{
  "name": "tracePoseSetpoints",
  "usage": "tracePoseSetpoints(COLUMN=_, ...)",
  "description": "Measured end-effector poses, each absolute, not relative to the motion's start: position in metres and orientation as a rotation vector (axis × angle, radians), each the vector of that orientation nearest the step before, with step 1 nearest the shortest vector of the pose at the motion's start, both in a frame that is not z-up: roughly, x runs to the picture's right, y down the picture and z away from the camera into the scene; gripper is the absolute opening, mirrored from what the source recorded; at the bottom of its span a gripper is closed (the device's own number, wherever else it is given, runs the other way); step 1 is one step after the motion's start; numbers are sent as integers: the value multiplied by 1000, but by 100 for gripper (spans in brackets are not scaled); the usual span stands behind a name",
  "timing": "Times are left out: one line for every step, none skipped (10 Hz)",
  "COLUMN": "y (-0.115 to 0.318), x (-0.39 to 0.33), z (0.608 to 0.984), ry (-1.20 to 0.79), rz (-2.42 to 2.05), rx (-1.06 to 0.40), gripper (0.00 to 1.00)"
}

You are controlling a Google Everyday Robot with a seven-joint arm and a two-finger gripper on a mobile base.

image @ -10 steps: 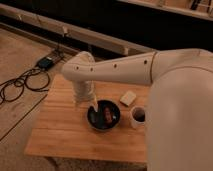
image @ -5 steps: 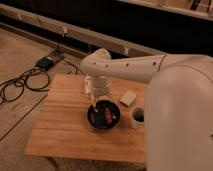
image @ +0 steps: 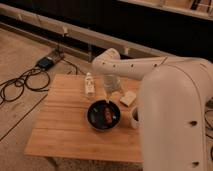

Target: Wipe the white sponge on the table

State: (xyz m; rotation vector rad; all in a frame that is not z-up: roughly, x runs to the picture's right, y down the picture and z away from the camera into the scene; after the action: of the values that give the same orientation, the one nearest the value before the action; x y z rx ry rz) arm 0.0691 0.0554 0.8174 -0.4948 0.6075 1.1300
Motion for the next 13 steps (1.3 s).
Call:
tracePoseSetpoints(y=51, x=84, z=825, ry=624, rz=1129, rx=-469, gripper=65)
tracePoseSetpoints(y=50, x=95, z=831, ry=639, rz=1128, rx=-447, gripper=65)
tracePoseSetpoints(y=50, x=105, z=836, ry=654, rz=1127, rx=-431, gripper=65)
tracePoseSetpoints(y=52, x=116, z=842, ry=676, rz=1127, rx=-413, gripper=65)
tracePoseSetpoints(y=57, x=124, z=849, ry=701, rz=1123, rx=-398, gripper=65)
tracePoseSetpoints(y=61, x=129, z=854, ry=716, rz=1119, rx=-392, gripper=65)
tracePoseSetpoints(y=68, x=134, z=860, ry=740, rz=1113, rx=-391, gripper=65)
tracePoseSetpoints(y=74, x=139, z=865, ry=758, rz=1106, rx=-393, gripper=65)
tracePoseSetpoints(y=79, x=142, z=871, ry=776, rz=1098, rx=-395, gripper=65)
tracePoseSetpoints(y=82, x=143, z=876, ry=785, rz=1087, rx=-399, gripper=65)
tracePoseSetpoints(y=86, x=145, z=882, ry=795, rz=1078, rx=-408, gripper=65)
tracePoseSetpoints(y=89, x=145, z=887, ry=801, rz=1073, rx=-418, gripper=65)
tracePoseSetpoints(y=92, x=146, z=891, ry=807, rz=1067, rx=-426, gripper=65)
